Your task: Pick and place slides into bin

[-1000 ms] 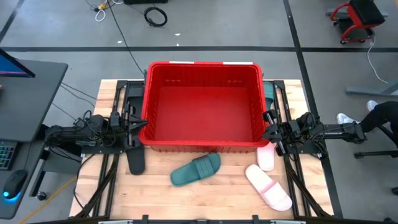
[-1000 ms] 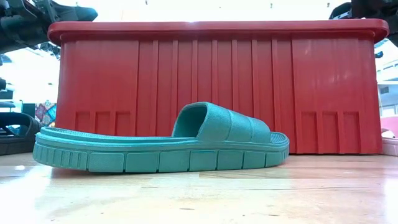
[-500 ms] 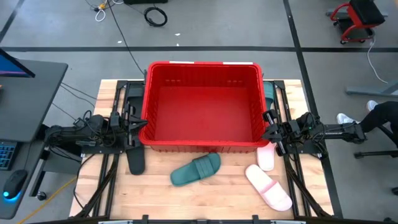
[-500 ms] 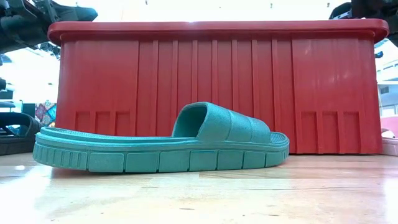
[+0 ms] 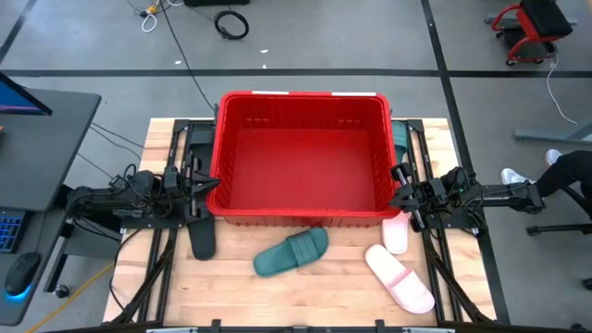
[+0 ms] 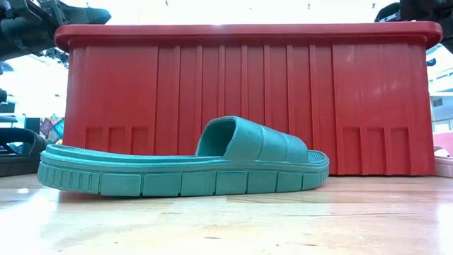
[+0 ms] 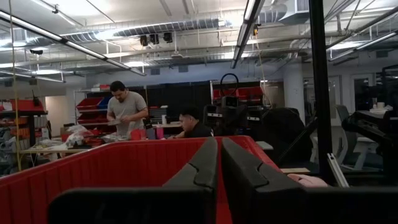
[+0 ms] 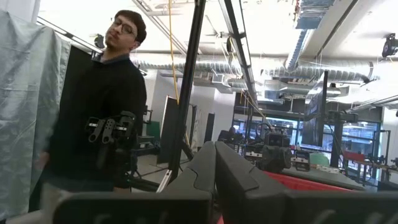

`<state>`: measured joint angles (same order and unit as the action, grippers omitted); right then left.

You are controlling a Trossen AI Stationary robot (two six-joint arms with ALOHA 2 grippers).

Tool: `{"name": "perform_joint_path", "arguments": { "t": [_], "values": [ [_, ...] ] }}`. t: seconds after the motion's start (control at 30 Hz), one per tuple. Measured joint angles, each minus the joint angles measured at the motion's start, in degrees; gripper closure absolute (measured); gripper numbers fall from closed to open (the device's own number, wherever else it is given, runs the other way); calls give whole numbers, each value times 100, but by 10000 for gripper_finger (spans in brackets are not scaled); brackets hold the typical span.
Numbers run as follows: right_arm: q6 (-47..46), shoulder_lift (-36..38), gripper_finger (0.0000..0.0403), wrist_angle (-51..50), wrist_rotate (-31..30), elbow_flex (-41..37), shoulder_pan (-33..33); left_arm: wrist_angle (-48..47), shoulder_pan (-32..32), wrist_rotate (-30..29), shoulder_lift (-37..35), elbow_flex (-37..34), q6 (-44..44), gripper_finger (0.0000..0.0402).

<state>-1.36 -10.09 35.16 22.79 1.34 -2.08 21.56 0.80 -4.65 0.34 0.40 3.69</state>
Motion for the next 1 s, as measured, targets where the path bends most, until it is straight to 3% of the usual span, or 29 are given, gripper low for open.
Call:
{"name": "perform_joint_path", "arguments": {
  "t": [0.87,1.0],
  "values": [
    [-45,0,389,9,-19,0,0,0,0,0,0,0,0,366],
    [-352,-1,389,66,-627,-1,-10,0,-1,-1,2,1,0,368]
  ]
}}
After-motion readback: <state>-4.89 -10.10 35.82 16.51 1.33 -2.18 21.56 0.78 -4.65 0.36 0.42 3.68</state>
